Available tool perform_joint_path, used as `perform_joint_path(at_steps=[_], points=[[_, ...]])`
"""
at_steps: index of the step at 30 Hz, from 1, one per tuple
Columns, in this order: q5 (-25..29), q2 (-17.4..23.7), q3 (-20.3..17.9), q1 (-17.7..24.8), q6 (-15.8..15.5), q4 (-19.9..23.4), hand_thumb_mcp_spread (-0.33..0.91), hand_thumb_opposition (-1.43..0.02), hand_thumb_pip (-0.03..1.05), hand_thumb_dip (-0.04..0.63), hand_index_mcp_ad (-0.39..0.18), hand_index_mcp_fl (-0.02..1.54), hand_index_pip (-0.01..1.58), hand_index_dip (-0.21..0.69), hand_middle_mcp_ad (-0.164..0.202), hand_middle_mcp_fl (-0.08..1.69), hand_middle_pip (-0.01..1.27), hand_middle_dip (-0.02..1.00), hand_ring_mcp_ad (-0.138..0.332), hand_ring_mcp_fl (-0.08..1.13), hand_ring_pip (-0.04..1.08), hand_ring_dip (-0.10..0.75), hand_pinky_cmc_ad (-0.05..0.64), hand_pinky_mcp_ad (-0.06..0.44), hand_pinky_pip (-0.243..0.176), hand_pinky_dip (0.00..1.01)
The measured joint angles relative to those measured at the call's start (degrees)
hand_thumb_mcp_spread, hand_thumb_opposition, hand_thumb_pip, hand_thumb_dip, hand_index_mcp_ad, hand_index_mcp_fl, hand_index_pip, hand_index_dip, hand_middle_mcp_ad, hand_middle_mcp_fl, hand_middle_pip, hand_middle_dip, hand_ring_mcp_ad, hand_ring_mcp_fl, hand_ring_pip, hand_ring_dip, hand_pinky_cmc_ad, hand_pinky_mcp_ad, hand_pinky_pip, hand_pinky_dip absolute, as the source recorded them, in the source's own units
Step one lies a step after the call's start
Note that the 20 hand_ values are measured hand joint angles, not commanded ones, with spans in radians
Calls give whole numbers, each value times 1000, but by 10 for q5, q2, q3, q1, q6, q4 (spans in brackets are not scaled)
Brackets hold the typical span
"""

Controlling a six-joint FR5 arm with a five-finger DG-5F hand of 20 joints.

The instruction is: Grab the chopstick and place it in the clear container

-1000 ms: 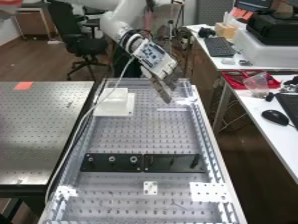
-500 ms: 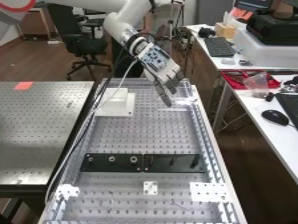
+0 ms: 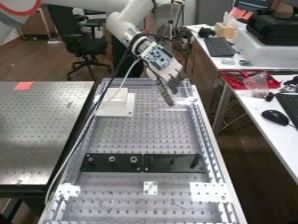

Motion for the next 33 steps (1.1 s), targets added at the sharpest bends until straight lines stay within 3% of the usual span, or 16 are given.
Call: perform_joint_path(at_steps=[8, 12, 17, 19, 23, 29, 33], points=[[-6, -3, 5, 0, -5, -5, 585, -1112, 520, 283, -51, 935, 1098, 28, 0, 1124, 754, 635, 5, 1000, 87, 518, 363, 316, 37, 307], [-8, -3, 6, 0, -7, -6, 571, -1108, 524, 265, -51, 923, 1121, 28, 0, 1127, 756, 630, 9, 946, 65, 503, 379, 316, 3, 361], [-7, -3, 6, 1, -9, -5, 555, -1112, 524, 265, -51, 887, 1164, 28, 0, 1114, 785, 630, 3, 902, 68, 503, 379, 312, 0, 408], [-7, -3, 6, 1, -10, -4, 552, -1112, 525, 265, -51, 871, 1182, 28, 0, 1101, 789, 630, 3, 904, 72, 506, 394, 318, -24, 419], [-12, -3, 6, 1, -18, -3, 557, -1107, 534, 269, -51, 846, 1197, 28, -2, 1038, 791, 639, 7, 836, 72, 506, 396, 328, -28, 429], [-28, -6, 1, -2, -12, -9, 503, -1009, 716, 284, -51, 693, 1136, 21, -3, 848, 709, 600, 10, 693, 80, 494, 396, 328, -44, 468], [-31, -5, -7, -3, -8, -10, 469, -960, 721, 305, -51, 639, 1100, 0, -2, 766, 675, 585, 23, 581, 84, 473, 396, 323, -58, 492]])
